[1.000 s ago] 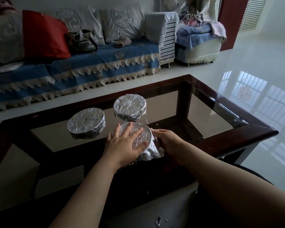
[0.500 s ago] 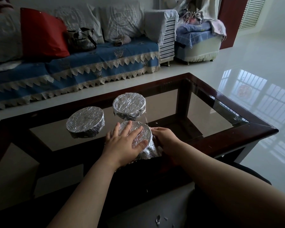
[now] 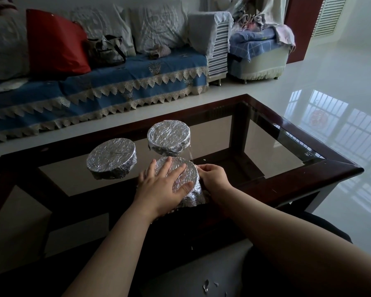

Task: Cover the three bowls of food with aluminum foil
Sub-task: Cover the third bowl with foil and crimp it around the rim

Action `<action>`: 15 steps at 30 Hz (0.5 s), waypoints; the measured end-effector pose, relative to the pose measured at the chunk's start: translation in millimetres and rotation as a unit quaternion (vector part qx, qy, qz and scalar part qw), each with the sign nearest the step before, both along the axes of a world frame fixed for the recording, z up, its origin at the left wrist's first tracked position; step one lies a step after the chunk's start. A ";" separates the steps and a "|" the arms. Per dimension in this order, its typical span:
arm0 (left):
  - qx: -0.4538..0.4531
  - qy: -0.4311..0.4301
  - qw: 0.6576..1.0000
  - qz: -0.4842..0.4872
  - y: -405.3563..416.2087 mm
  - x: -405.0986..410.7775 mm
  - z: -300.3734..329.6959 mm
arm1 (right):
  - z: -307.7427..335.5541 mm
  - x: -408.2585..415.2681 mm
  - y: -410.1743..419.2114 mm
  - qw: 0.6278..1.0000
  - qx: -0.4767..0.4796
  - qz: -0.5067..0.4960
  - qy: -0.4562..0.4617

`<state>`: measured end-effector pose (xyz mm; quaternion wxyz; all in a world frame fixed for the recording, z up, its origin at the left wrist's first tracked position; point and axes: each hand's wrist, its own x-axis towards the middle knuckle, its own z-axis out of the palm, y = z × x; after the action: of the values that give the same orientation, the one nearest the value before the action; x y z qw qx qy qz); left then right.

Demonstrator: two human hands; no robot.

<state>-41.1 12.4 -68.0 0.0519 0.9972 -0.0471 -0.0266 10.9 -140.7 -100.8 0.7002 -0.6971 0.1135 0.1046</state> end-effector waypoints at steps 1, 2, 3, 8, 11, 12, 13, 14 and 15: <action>0.001 0.000 1.000 0.000 -0.1 0.0 0.1 | 0.6 -0.3 -0.8 1.000 -0.004 -0.003 -0.006; 0.001 0.000 1.000 0.000 -0.1 -0.1 0.1 | 1.3 -0.7 -1.8 1.000 -0.012 -0.005 -0.011; 0.000 0.000 1.000 0.001 -0.3 -0.4 0.0 | 1.8 -1.0 -2.9 1.000 -0.025 -0.006 -0.017; -0.004 -0.001 1.000 0.006 -0.9 -0.6 0.5 | 7.1 -3.1 -9.1 0.997 -0.057 0.039 -0.026; 0.003 -0.010 1.000 0.009 -0.8 -1.3 -0.6 | 9.8 -3.5 -9.8 0.996 -0.050 0.070 -0.007; 0.004 -0.015 1.000 0.010 -1.1 -1.5 -1.3 | 10.7 -4.3 -9.8 0.996 -0.040 0.075 -0.004; 0.005 -0.018 1.000 0.012 -1.7 -1.6 -1.6 | 11.9 -6.9 -10.0 0.996 -0.038 0.082 -0.007; 0.006 -0.020 1.000 0.015 -2.4 -1.5 -1.6 | 13.2 -10.2 -9.7 0.995 -0.051 0.090 -0.018; 0.008 -0.021 1.000 0.020 -3.0 -1.2 -1.7 | 12.7 -12.6 -8.8 0.992 -0.071 0.098 -0.038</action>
<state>-42.2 9.4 -69.7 0.0430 0.9987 -0.0283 -0.0047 -1.8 -149.5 -88.1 0.6389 -0.7564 0.0258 0.1378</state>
